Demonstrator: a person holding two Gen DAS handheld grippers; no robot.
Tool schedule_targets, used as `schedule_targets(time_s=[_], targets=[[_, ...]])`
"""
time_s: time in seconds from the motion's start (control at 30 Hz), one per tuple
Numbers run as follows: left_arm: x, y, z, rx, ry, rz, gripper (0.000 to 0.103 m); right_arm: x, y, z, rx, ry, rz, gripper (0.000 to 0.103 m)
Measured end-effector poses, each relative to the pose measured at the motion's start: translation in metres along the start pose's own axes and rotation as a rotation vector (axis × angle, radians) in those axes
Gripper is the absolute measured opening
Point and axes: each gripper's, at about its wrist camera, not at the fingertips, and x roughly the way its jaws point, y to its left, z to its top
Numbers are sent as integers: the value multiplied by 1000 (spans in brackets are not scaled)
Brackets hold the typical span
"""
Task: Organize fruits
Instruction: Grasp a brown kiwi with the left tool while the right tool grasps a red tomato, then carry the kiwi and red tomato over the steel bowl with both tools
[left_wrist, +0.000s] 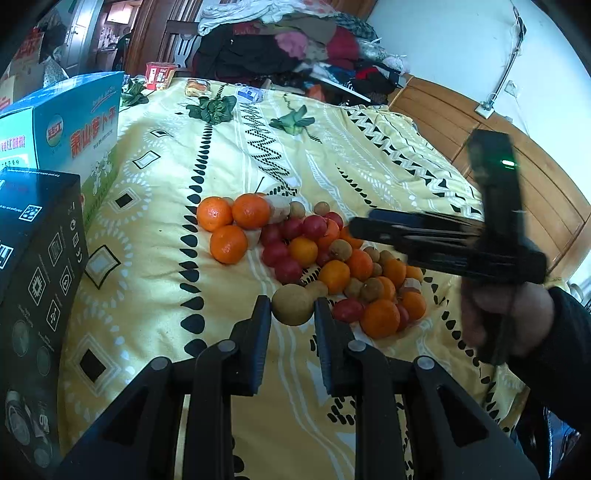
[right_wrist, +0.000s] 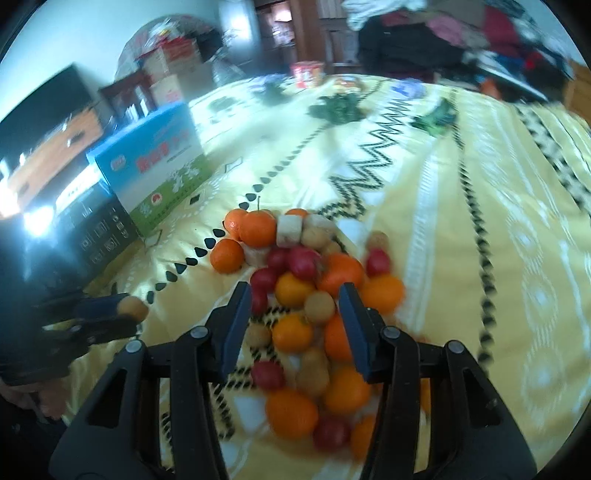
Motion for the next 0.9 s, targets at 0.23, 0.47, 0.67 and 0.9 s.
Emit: schedule_targets(time_s=[0.23,0.47,0.67,0.9], targets=[[3,2,1,-17,5,-5,24,40,6,13,-123,56,-38,49],[4,5,4,-39,5,-4,24,64,17,13,-250,89,-138,32],[-9,5,8,-41,-20,0,24,50,13,11,-224,60,-137,28],[-70,13,29,-34,-146,58,24,-24,42,40,-145,-109,-47,28]])
